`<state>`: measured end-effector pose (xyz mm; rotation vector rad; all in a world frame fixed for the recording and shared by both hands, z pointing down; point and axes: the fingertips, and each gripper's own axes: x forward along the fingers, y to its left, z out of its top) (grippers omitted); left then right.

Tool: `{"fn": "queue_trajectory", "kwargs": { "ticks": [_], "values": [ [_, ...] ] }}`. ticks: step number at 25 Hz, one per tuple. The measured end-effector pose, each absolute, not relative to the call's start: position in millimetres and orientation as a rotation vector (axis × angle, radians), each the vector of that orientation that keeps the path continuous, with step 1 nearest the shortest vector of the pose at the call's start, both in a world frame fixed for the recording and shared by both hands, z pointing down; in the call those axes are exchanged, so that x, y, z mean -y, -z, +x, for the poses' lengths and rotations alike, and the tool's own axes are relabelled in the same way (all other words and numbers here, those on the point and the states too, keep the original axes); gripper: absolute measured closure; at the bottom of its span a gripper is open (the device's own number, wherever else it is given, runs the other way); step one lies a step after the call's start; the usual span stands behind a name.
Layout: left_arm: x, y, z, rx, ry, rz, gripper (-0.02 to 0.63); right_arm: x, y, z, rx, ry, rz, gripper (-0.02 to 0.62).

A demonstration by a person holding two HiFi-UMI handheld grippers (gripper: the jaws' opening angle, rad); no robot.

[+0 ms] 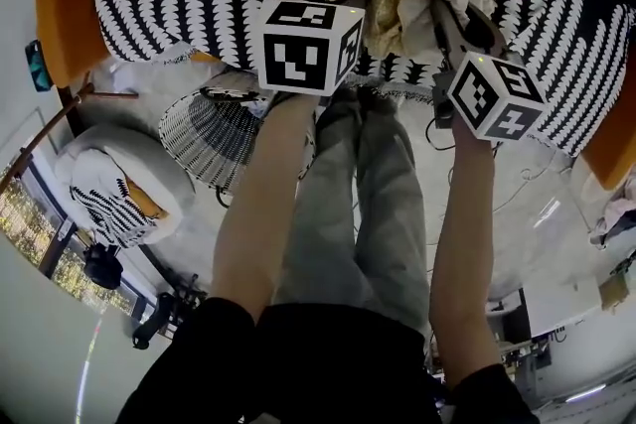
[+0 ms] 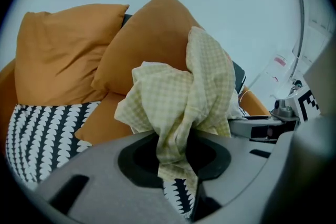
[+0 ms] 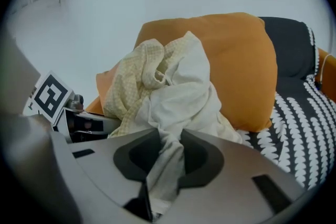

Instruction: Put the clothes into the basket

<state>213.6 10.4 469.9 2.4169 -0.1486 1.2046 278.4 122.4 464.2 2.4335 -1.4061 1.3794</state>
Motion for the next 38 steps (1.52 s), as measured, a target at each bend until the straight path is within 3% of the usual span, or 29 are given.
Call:
{"fn": "queue_trajectory", "kwargs": {
  "ticks": [5, 16, 28, 38],
  "values": [
    [-20, -435, 210, 0.216, -1.107, 2.438, 0.515, -132, -420, 279, 1.518, -1.328, 2.464, 0.516],
    [7, -414, 93, 0.499, -0.954, 2.342, 0.515, -75, -385, 196, 1.816, -1.23, 2.247, 0.522],
    [46, -396, -112, 0.989, -0.788, 2.137, 0.515, 12, -373, 17, 2.186, -1.203, 1.762, 0.522],
    [-2, -394, -289, 1.38, -0.67, 1.839, 0.515, 17, -372, -158, 2.41, -1.111, 1.172, 0.522]
  ]
}}
